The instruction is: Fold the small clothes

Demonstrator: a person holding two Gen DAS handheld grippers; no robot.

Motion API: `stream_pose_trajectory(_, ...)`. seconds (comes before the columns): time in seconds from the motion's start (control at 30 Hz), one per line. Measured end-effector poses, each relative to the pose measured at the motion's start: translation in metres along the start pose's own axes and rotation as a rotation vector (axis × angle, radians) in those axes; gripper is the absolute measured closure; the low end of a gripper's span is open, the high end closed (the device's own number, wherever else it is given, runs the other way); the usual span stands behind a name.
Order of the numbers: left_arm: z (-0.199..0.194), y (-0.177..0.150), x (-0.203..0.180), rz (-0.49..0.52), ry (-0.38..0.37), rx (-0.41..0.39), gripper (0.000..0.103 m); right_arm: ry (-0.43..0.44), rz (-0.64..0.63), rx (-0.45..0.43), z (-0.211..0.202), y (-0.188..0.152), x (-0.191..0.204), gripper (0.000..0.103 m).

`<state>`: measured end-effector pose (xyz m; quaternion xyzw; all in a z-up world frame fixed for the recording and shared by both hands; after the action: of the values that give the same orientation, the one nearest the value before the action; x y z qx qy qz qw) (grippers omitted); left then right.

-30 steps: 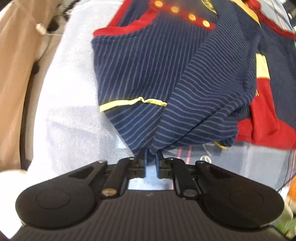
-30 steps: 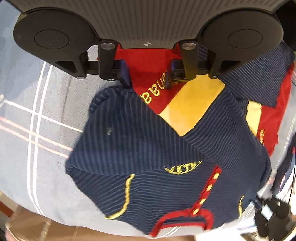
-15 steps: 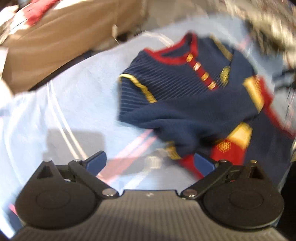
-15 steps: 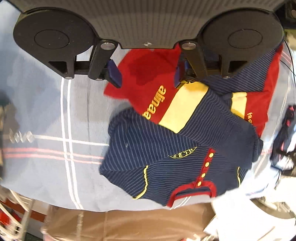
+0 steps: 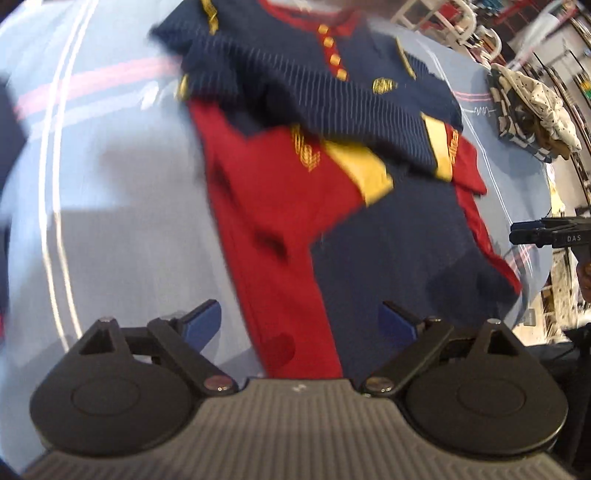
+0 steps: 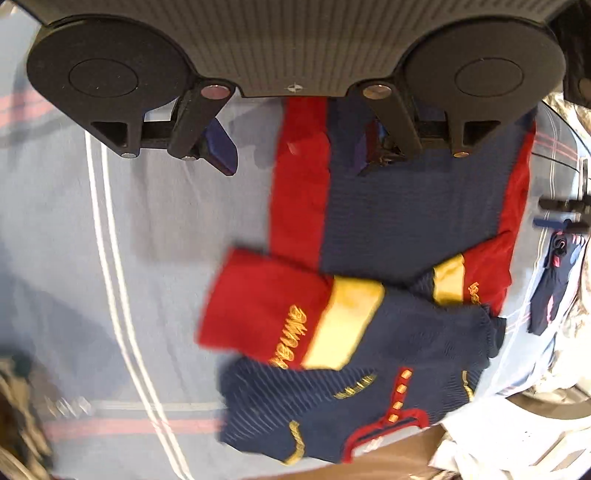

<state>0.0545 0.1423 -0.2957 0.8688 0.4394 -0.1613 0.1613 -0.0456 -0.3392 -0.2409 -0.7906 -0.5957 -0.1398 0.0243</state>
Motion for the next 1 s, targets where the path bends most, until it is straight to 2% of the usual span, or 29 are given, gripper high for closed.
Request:
stream_pose_trajectory(0.13,0.002,-0.049,0.0,-0.076,0.004,0.015,0.008,0.011,0.045,0.029,-0.002,-0.028,-0.008,0.0)
stream_pose_trajectory(0.33,0.006,-0.089,-0.002,-0.108,0.014,0.042,0.007,0.063,0.05,0.093,0.01,-0.055,0.0,0.002)
stream_pose_trajectory(0.4,0.007,-0.094,-0.005,-0.133,-0.011,0.041,0.006,0.073,0.062,0.11,0.014,-0.061,0.002,0.007)
stream_pose_trajectory(0.6,0.018,-0.104,-0.022,-0.182,-0.031,0.006,0.001,0.07,0.043,0.125,0.02,-0.069,0.008,0.006)
stream_pose_trajectory(0.73,0.027,-0.104,-0.038,-0.217,-0.066,-0.011,0.0,0.073,0.06,0.119,0.022,-0.069,0.007,0.006)
stream_pose_trajectory(0.87,0.031,-0.106,-0.048,-0.194,-0.031,0.004,0.0,0.081,0.082,0.104,0.022,-0.068,0.0,0.008)
stream_pose_trajectory(0.97,0.031,-0.107,-0.045,-0.244,-0.044,-0.006,0.002,0.104,0.112,0.095,0.023,-0.07,-0.004,0.006)
stream_pose_trajectory(1.0,0.03,-0.108,-0.042,-0.267,-0.047,-0.009,0.007,0.107,0.113,0.089,0.022,-0.071,-0.004,0.006)
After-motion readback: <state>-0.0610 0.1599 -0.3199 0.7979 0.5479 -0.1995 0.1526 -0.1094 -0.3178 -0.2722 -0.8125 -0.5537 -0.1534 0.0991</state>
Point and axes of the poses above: each gripper's, at about its wrist camera, not at the fingertips, and z roughly the way its jaws point, x to its left, y to its top, the point moved 9 cm from there along z, roughly the way its jaws point, and after that the axes turned 6 degrees about x, right-handed, at the moved point
